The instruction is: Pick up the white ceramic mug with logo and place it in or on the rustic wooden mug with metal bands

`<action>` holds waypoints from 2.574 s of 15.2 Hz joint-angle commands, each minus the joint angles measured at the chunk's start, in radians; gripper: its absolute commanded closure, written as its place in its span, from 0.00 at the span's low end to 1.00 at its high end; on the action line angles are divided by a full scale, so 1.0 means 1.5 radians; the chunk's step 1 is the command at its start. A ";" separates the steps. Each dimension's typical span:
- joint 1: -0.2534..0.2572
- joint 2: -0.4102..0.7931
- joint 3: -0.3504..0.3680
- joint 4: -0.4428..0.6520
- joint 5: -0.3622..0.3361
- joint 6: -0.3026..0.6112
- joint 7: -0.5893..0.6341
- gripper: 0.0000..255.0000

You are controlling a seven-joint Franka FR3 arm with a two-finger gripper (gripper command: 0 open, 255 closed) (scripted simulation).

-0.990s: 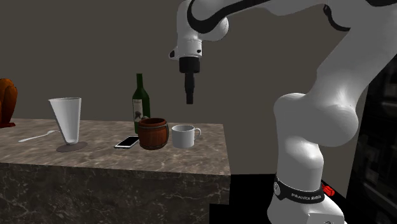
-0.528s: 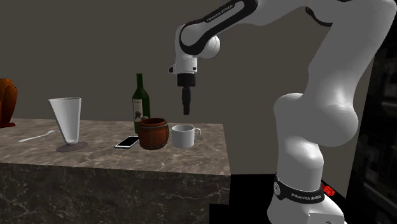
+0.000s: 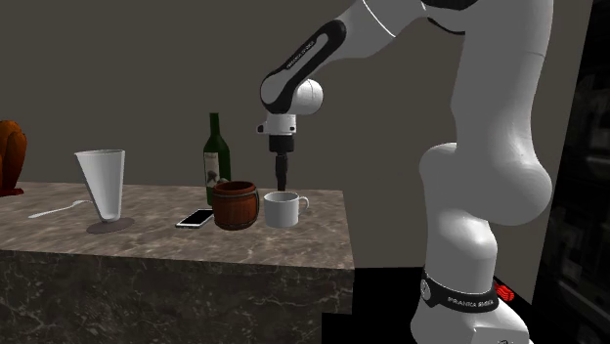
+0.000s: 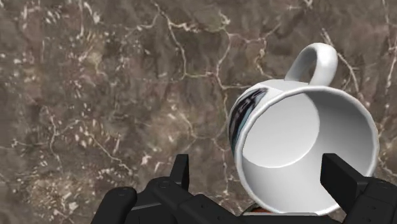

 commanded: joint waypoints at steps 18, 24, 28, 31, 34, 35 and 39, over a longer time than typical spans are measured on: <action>0.002 0.066 -0.012 -0.027 0.053 0.079 -0.046 1.00; 0.002 0.066 -0.012 -0.027 0.053 0.079 -0.046 1.00; 0.002 0.044 -0.010 -0.016 0.033 0.052 -0.031 1.00; 0.001 0.024 -0.007 -0.004 0.017 0.024 -0.018 1.00; 0.000 0.005 -0.004 0.009 0.003 -0.003 -0.007 1.00; 0.000 0.000 -0.002 0.014 -0.001 -0.012 -0.004 1.00; -0.001 -0.021 0.003 0.034 -0.014 -0.049 0.008 1.00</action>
